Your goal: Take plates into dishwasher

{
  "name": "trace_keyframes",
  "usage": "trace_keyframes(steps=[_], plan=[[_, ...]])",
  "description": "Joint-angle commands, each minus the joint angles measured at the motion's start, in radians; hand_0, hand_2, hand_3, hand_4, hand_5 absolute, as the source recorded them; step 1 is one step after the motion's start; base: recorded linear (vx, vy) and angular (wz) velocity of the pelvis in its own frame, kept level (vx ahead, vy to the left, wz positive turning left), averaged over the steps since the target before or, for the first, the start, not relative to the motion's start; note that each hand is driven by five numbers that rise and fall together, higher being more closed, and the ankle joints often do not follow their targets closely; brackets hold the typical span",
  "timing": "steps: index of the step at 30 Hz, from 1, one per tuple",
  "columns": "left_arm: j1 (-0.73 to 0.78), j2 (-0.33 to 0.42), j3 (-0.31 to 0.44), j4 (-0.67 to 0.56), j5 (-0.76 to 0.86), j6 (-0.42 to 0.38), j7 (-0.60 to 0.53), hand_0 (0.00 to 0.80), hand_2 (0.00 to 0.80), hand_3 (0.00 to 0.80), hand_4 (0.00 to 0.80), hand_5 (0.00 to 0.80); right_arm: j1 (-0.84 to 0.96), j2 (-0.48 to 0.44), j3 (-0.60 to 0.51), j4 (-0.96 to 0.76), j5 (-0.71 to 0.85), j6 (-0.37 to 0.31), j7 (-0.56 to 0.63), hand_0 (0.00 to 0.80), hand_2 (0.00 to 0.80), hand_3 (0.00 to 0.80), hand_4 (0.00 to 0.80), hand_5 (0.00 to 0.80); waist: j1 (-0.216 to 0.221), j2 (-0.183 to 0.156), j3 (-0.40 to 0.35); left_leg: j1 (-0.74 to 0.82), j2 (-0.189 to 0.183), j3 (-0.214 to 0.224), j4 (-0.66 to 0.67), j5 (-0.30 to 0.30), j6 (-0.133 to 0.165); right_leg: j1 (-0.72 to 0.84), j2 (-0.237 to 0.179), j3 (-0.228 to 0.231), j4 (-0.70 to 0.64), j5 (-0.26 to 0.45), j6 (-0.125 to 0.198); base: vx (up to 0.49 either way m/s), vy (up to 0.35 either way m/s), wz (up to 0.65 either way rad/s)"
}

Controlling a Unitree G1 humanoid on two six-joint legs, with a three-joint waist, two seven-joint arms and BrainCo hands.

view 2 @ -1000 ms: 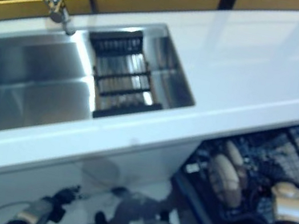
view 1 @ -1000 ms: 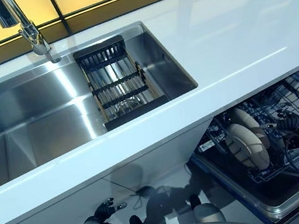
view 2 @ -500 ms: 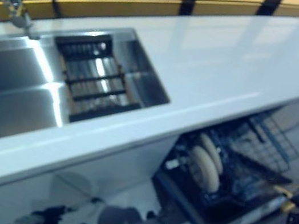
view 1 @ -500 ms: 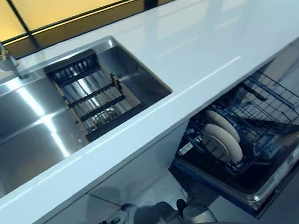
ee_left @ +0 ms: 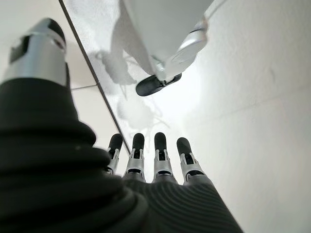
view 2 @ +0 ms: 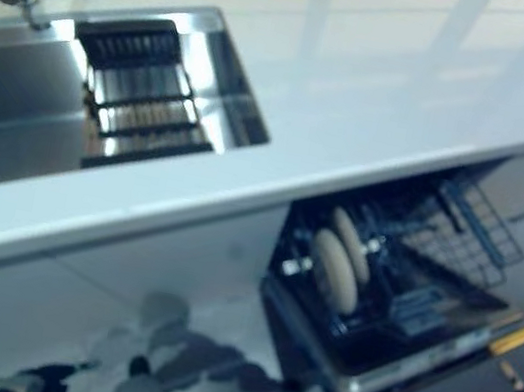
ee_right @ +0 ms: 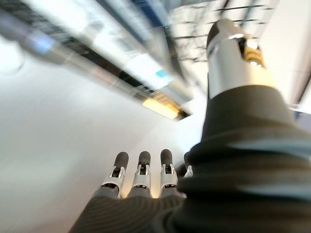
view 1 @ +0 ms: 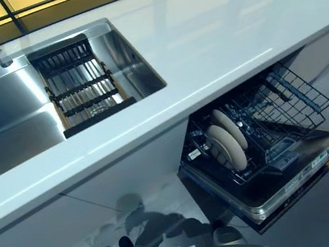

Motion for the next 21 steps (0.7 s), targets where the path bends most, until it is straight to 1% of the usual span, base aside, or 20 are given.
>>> trace_keyframes(steps=[1,3,4,5,6,7,8,9,10,11,13,15,16,17,19,20,21], plan=[[-0.011,0.064,0.064,0.037,-0.029,-0.012,0.014,0.0,0.0,0.0,0.0,0.0,0.006,-0.025,-0.007,-0.027,-0.019,-0.068,0.007,0.0,0.0,0.0,0.0,0.0,0.005,-0.055,-0.016,-0.043,-0.009,-0.004,0.011,-0.003,0.07,0.022,-0.006,0.056,0.14,-0.002,-0.002,-0.16,-0.136,0.08],[0.003,0.049,0.078,0.06,-0.036,-0.039,0.014,0.0,0.0,0.0,0.0,0.0,-0.005,-0.055,-0.009,-0.023,-0.035,-0.054,0.032,0.0,0.0,0.0,0.0,0.0,0.016,-0.042,-0.015,-0.031,0.023,-0.018,-0.05,0.041,0.045,0.046,0.023,0.042,0.132,-0.078,-0.034,-0.12,-0.138,0.03],[0.009,0.045,0.084,0.068,-0.044,-0.046,0.017,0.0,0.0,0.0,0.0,0.0,-0.011,-0.068,-0.009,-0.02,-0.038,-0.045,0.042,0.0,0.0,0.0,0.0,0.0,0.021,-0.039,-0.015,-0.031,0.036,-0.021,-0.073,0.063,0.034,0.054,0.035,0.039,0.126,-0.093,-0.045,-0.106,-0.136,-0.02],[0.023,0.039,0.096,0.079,-0.056,-0.059,0.018,0.0,0.0,0.0,0.0,0.0,-0.025,-0.092,-0.007,-0.01,-0.04,-0.024,0.052,0.0,0.0,0.0,0.0,0.0,0.029,-0.035,-0.013,-0.031,0.059,-0.023,-0.106,0.099,0.018,0.064,0.053,0.029,0.118,-0.111,-0.062,-0.132,-0.158,-0.09],[0.039,0.03,0.107,0.092,-0.067,-0.076,0.02,0.0,0.0,0.0,0.0,0.0,-0.047,-0.12,0.0,0.009,-0.042,0.003,0.06,0.0,0.0,0.0,0.0,0.0,0.035,-0.029,-0.009,-0.03,0.084,-0.019,-0.137,0.135,0.002,0.073,0.074,0.014,0.111,-0.125,-0.079,-0.162,-0.178,-0.13],[0.049,0.024,0.113,0.103,-0.071,-0.089,0.017,0.0,0.0,0.0,0.0,0.0,-0.062,-0.138,0.009,0.027,-0.041,0.02,0.063,0.0,0.0,0.0,0.0,0.0,0.039,-0.027,-0.005,-0.033,0.099,-0.011,-0.163,0.159,-0.006,0.078,0.09,0.003,0.101,-0.127,-0.091,-0.158,-0.16,-0.1],[0.054,0.021,0.116,0.108,-0.071,-0.095,0.015,0.0,0.0,0.0,0.0,0.0,-0.068,-0.148,0.012,0.037,-0.038,0.029,0.066,0.0,0.0,0.0,0.0,0.0,0.04,-0.028,-0.003,-0.036,0.103,-0.003,-0.176,0.168,-0.008,0.079,0.099,-0.003,0.095,-0.125,-0.097,-0.211,-0.168,-0.04],[0.062,0.015,0.12,0.117,-0.066,-0.115,0.007,0.0,0.0,0.0,0.0,0.0,-0.072,-0.17,0.008,0.058,-0.023,0.045,0.065,0.0,0.0,0.0,0.0,0.0,0.037,-0.028,0.003,-0.047,0.099,0.023,-0.18,0.177,-0.005,0.085,0.12,-0.017,0.084,-0.125,-0.111,-0.246,-0.169,0.04],[0.059,0.014,0.12,0.118,-0.054,-0.123,0.003,0.0,0.0,0.0,0.0,0.0,-0.066,-0.176,-0.001,0.072,-0.005,0.043,0.054,0.0,0.0,0.0,0.0,0.0,0.029,-0.029,0.008,-0.054,0.09,0.047,-0.149,0.17,0.002,0.087,0.131,-0.033,0.084,-0.128,-0.12,-0.328,-0.195,0.18],[0.053,0.017,0.113,0.118,-0.042,-0.132,-0.004,0.0,0.0,0.0,0.0,0.0,-0.059,-0.182,-0.01,0.106,0.014,0.024,0.043,0.0,0.0,0.0,0.0,0.0,0.021,-0.032,0.012,-0.057,0.065,0.056,-0.095,0.148,0.011,0.083,0.138,-0.05,0.091,-0.13,-0.135,-0.352,-0.166,0.57],[0.038,0.018,0.101,0.118,-0.047,-0.14,-0.022,0.0,0.0,0.0,0.0,0.0,-0.057,-0.191,-0.021,0.157,0.033,-0.003,0.046,0.0,0.0,0.0,0.0,0.0,0.012,-0.049,0.013,-0.041,-0.005,0.041,0.028,0.043,0.051,0.046,0.131,-0.062,0.096,-0.099,-0.157,-0.387,-0.103,1.03],[0.027,0.019,0.09,0.102,-0.047,-0.132,-0.036,0.0,0.0,0.0,0.0,0.0,-0.059,-0.194,-0.031,0.174,0.04,-0.008,0.042,0.0,0.0,0.0,0.0,0.0,-0.006,-0.069,0.006,0.012,-0.083,0.036,0.101,-0.064,0.094,0.008,0.115,-0.056,0.091,-0.056,-0.158,-0.347,0.002,0.57],[0.016,0.019,0.079,0.094,-0.046,-0.119,-0.04,0.0,0.0,0.0,0.0,0.0,-0.062,-0.196,-0.034,0.182,0.044,-0.014,0.037,0.0,0.0,0.0,0.0,0.0,-0.019,-0.075,0.001,0.046,-0.114,0.036,0.125,-0.103,0.11,-0.008,0.114,-0.049,0.088,-0.038,-0.156,-0.303,0.047,0.19],[0.001,0.018,0.066,0.086,-0.049,-0.098,-0.048,0.0,0.0,0.0,0.0,0.0,-0.061,-0.198,-0.04,0.19,0.046,-0.016,0.041,0.0,0.0,0.0,0.0,0.0,-0.035,-0.071,-0.007,0.097,-0.144,0.03,0.123,-0.13,0.117,-0.028,0.122,-0.046,0.086,-0.025,-0.154,-0.277,0.056,0.25],[-0.023,0.014,0.045,0.078,-0.057,-0.078,-0.058,0.0,0.0,0.0,0.0,0.0,-0.053,-0.198,-0.048,0.196,0.061,-0.01,0.067,0.0,0.0,0.0,0.0,0.0,-0.059,-0.056,-0.018,0.169,-0.178,0.007,0.126,-0.142,0.116,-0.053,0.148,-0.043,0.091,-0.018,-0.161,-0.224,0.053,0.43],[-0.034,0.011,0.037,0.077,-0.068,-0.076,-0.06,0.0,0.0,0.0,0.0,0.0,-0.049,-0.197,-0.05,0.196,0.069,-0.002,0.091,0.0,0.0,0.0,0.0,0.0,-0.066,-0.046,-0.023,0.199,-0.194,-0.012,0.123,-0.144,0.115,-0.059,0.164,-0.043,0.093,-0.018,-0.166,-0.235,0.087,0.77],[-0.052,0.006,0.024,0.07,-0.091,-0.069,-0.062,0.0,0.0,0.0,0.0,0.0,-0.045,-0.186,-0.048,0.195,0.084,0.005,0.127,0.0,0.0,0.0,0.0,0.0,-0.075,-0.033,-0.03,0.234,-0.224,-0.035,0.091,-0.153,0.121,-0.073,0.182,-0.051,0.098,-0.013,-0.17,-0.257,0.12,0.79]])
